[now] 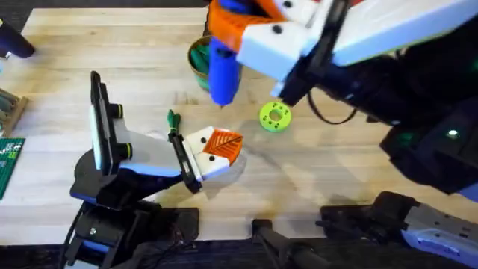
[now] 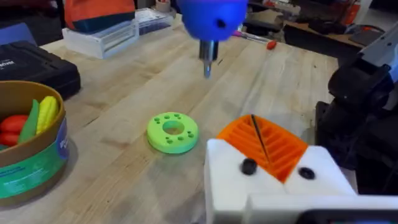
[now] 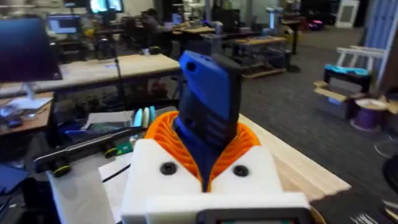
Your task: Pick up the gripper from the table and insert it into the empty holder that is missing its gripper. Then pick up a screw, insert it into the mounting hole, and use the screwdriver to tighten it. Finally, clean up the table by picking up the vegetable and placing it into the bucket.
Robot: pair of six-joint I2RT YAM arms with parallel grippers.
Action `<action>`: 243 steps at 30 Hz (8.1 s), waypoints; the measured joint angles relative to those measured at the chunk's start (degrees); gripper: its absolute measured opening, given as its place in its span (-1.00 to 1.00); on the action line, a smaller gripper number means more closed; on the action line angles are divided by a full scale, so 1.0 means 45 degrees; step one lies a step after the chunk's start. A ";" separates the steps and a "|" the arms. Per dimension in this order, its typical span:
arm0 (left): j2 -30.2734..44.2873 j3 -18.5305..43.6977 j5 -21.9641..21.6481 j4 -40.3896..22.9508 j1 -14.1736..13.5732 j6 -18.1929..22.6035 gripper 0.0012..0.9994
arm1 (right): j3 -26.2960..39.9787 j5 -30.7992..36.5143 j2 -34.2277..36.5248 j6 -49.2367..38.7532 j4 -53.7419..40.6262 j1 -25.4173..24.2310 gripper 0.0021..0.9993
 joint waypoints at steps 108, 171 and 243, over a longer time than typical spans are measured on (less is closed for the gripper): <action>-0.0003 0.0000 0.0000 0.0000 0.0000 0.0000 -0.99 | -0.0160 -0.0667 0.0891 -0.1914 0.2212 0.2080 -0.95; -0.0002 0.0000 -0.0005 0.0000 0.0000 0.0010 0.97 | 0.0469 0.4636 0.2639 -0.9723 -0.9107 -0.6862 0.99; 2.0358 1.8602 -0.9440 -1.5146 0.2147 -0.3325 -0.97 | 0.0622 -0.0476 0.1600 -0.2779 -1.0427 -0.6862 0.99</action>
